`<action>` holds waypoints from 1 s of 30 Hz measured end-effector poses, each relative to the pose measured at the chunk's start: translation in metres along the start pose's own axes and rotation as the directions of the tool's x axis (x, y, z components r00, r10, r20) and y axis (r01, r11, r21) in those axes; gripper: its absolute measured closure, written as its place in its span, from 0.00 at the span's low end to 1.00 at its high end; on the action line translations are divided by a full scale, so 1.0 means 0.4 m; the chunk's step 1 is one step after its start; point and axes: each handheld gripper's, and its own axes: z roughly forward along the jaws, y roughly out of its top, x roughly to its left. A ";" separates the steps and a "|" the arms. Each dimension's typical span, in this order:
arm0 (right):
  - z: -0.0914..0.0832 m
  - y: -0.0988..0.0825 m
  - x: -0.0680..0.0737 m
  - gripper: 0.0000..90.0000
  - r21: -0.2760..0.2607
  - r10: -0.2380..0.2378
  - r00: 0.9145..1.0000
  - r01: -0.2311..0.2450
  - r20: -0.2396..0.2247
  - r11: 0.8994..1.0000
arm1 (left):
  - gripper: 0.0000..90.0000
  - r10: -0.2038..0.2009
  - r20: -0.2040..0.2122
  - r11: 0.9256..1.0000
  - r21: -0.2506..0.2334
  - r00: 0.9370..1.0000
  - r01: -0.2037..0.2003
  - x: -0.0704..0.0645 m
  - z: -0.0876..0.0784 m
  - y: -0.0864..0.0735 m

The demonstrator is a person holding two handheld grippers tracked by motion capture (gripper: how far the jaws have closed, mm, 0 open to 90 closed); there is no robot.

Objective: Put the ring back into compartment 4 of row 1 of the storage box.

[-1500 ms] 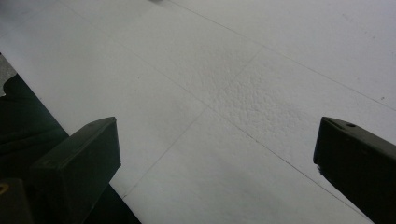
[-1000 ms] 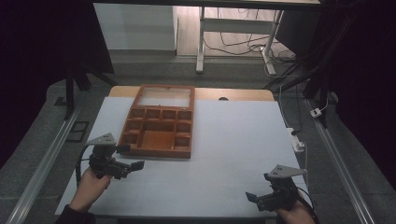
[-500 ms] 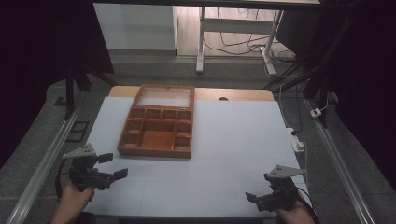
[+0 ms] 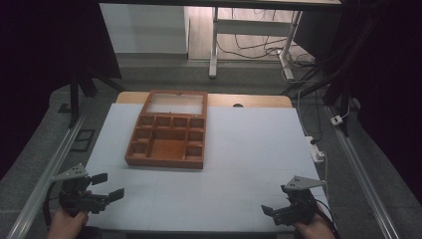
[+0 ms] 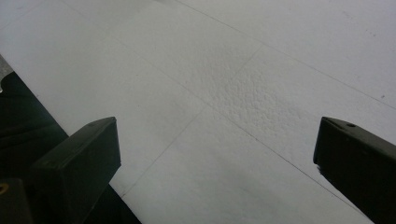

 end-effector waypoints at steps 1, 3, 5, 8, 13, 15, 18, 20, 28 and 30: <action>0.001 0.000 0.000 0.00 -0.001 0.000 1.000 0.000 0.000 1.000 | 0.00 -0.002 -0.006 1.000 0.000 1.000 0.002 0.000 -0.003 -0.004; 0.001 0.000 0.000 0.00 0.000 0.000 1.000 0.000 0.000 1.000 | 0.00 -0.004 -0.013 1.000 0.001 1.000 0.004 -0.001 -0.010 -0.011; 0.000 0.000 0.000 0.00 -0.001 0.000 1.000 0.000 0.001 1.000 | 0.00 -0.011 -0.020 1.000 -0.002 1.000 0.011 -0.001 -0.016 -0.019; 0.000 0.000 0.000 0.01 -0.001 0.001 1.000 -0.001 0.000 1.000 | 0.00 -0.019 -0.029 1.000 -0.002 0.999 0.019 -0.001 -0.026 -0.030; 0.000 0.000 0.000 0.00 0.005 -0.005 1.000 0.005 0.000 1.000 | 0.00 -0.030 -0.047 1.000 -0.003 0.998 0.030 -0.002 -0.037 -0.043; 0.000 0.000 0.001 0.00 0.005 -0.007 1.000 0.007 0.000 1.000 | 0.00 -0.031 -0.053 1.000 -0.002 0.998 0.031 -0.003 -0.042 -0.047; 0.001 0.000 0.001 0.01 0.005 -0.010 1.000 0.010 0.000 1.000 | 0.00 -0.027 -0.069 1.000 0.004 0.997 0.028 -0.007 -0.046 -0.051; 0.001 0.000 0.001 0.00 0.005 -0.010 1.000 0.010 0.000 1.000 | 0.00 -0.023 -0.081 1.000 0.007 0.996 0.024 -0.010 -0.048 -0.053; 0.002 0.000 0.003 0.00 0.010 -0.009 1.000 0.009 0.002 1.000 | 0.00 -0.001 -0.104 0.999 0.048 0.995 0.006 -0.019 -0.049 -0.058; 0.002 0.000 0.003 0.00 0.012 -0.015 1.000 0.015 0.005 1.000 | 0.00 0.002 -0.110 0.998 0.059 0.994 0.004 -0.021 -0.050 -0.059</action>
